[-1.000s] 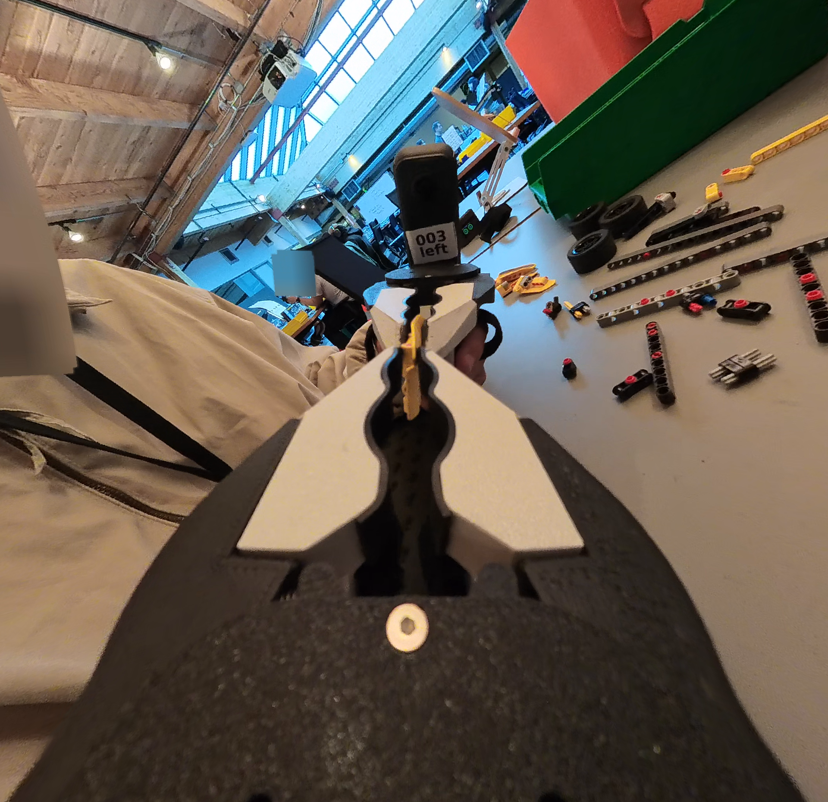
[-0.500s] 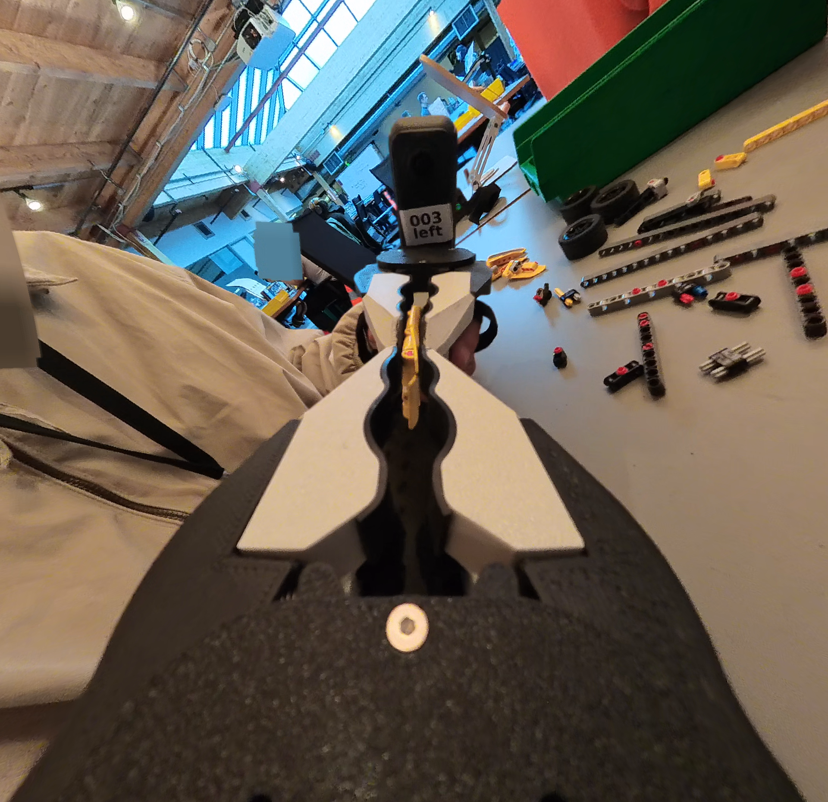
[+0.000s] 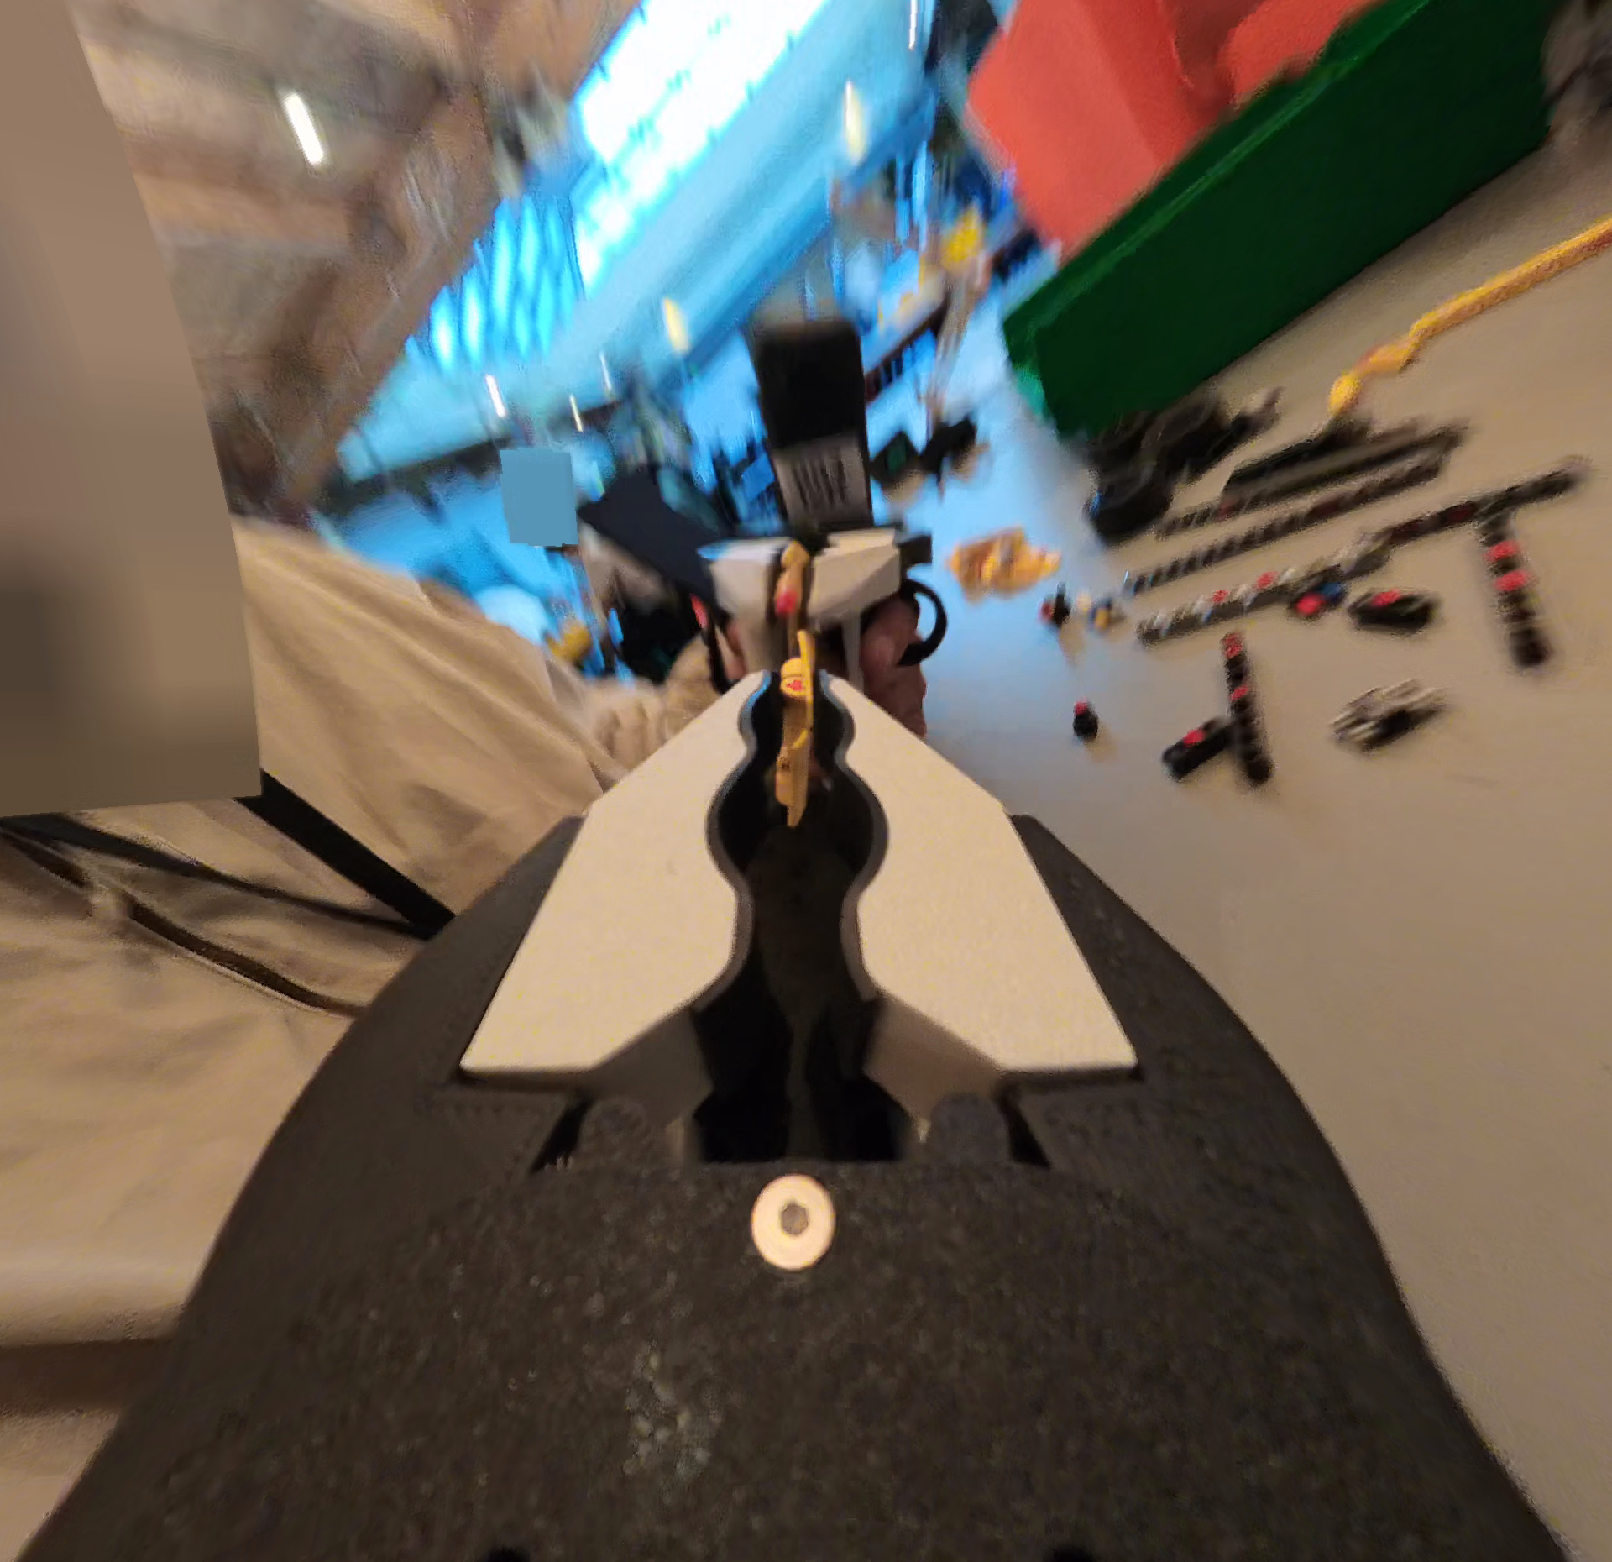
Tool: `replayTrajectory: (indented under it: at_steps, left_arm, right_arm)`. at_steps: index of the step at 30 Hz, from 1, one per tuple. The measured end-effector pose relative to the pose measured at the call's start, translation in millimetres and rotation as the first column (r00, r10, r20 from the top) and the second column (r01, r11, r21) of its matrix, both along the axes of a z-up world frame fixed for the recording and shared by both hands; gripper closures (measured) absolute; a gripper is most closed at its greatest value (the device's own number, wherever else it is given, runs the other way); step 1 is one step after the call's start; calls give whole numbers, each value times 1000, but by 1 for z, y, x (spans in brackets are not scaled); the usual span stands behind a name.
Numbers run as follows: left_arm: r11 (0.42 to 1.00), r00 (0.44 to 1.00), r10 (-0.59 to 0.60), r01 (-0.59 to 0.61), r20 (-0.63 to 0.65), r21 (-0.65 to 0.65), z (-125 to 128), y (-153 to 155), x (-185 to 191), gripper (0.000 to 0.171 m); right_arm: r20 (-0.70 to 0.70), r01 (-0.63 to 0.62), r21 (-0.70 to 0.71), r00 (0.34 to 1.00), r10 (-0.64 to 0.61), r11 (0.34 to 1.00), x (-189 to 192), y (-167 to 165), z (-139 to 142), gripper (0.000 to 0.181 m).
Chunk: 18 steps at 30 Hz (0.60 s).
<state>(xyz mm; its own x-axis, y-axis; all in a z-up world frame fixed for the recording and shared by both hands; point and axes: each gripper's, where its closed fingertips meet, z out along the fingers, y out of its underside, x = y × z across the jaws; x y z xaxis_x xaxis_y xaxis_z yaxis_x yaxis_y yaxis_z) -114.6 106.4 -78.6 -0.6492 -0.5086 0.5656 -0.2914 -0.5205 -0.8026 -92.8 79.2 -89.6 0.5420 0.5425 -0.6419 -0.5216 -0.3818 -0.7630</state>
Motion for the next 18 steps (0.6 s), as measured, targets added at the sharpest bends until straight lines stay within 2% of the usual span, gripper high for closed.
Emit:
replayTrajectory:
  at_steps: [1, 2, 3, 4, 6, 9, 11, 13, 14, 16, 18]
  left_arm:
    - [988, 997, 79, -77, 9, -137, 8, 36, -3, 165]
    - [965, 990, 141, -140, -14, -222, 7, 65, -6, 166]
    - [958, 985, 170, -169, -16, -232, 6, 74, -7, 166]
    - [969, 985, 171, -171, -11, -176, 5, 65, -4, 166]
    - [991, 992, 127, -128, -21, -45, -2, 38, 4, 165]
    - [996, 995, 71, -67, -76, 65, -18, 17, 12, 166]
    - [977, 986, 99, -70, -136, 203, -39, 7, 19, 165]
    - [937, 986, 102, -50, -135, 347, -51, -7, 21, 165]
    - [922, 986, 93, -33, -137, 385, -55, -14, 22, 165]
    - [902, 982, 90, -9, -168, 432, -65, -18, 23, 165]
    - [911, 982, 81, -2, -173, 413, -65, -19, 22, 165]
  right_arm:
    - [-118, 83, 54, 990, -76, 995, 33, -13, 15, 176]
    - [-155, 178, 78, 974, -164, 981, 65, -28, 22, 176]
    - [-73, 225, 63, 973, -220, 972, 76, -35, 16, 176]
    - [-30, 217, 49, 976, -216, 975, 74, -37, 13, 175]
    - [-34, 211, 22, 977, -210, 977, 70, -30, 7, 175]
    - [-40, 195, -17, 980, -196, 981, 68, -26, 0, 175]
    - [11, 204, -74, 979, -204, 976, 68, -22, -14, 175]
    - [9, 217, -98, 976, -217, 971, 68, -17, -18, 175]
    - [43, 240, -139, 971, -236, 961, 70, -13, -28, 175]
    - [220, 311, -272, 941, -256, 911, 76, -9, -66, 175]
    - [281, 293, -353, 939, -197, 888, 67, -7, -87, 174]
